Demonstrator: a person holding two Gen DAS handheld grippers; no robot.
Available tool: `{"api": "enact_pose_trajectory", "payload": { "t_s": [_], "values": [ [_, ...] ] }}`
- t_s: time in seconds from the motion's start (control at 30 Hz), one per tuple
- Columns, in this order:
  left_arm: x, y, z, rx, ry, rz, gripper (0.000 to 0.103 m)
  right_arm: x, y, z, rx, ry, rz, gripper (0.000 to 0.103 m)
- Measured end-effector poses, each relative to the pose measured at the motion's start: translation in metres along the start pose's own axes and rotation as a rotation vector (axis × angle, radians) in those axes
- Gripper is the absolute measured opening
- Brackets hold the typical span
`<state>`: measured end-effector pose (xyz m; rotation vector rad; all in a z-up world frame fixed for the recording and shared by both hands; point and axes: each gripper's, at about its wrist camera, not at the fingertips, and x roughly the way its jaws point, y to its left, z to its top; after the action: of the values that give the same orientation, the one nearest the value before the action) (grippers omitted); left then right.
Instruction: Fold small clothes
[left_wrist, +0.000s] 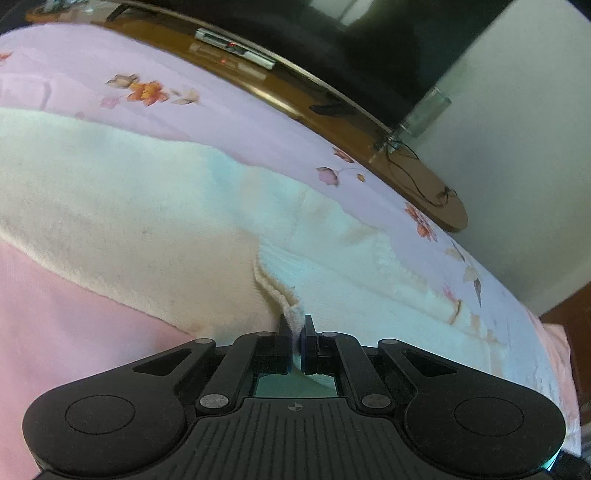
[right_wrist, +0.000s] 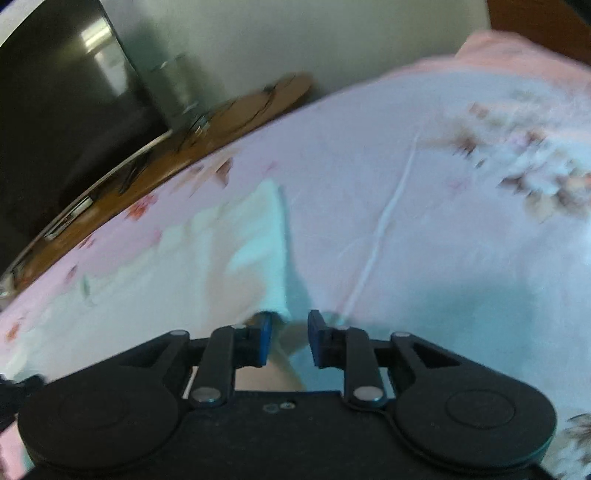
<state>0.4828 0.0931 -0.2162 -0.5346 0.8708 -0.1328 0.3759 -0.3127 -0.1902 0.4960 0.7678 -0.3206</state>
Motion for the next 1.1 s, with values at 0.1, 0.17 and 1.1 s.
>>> {"api": "enact_pose_trajectory", "payload": {
  "t_s": [0.1,0.17,1.1],
  "values": [
    [-0.005,-0.003,-0.003,0.050,0.000,0.010,0.003,-0.005,0.000,0.001,-0.023,0.010,-0.060,0.019],
    [-0.010,-0.008,-0.003,0.101,0.012,0.025,0.004,-0.016,-0.001,0.002,-0.020,-0.006,-0.060,0.022],
    [-0.011,-0.016,0.014,0.156,0.013,0.079,0.004,0.056,0.056,0.074,-0.168,-0.090,-0.135,0.025]
  ]
}}
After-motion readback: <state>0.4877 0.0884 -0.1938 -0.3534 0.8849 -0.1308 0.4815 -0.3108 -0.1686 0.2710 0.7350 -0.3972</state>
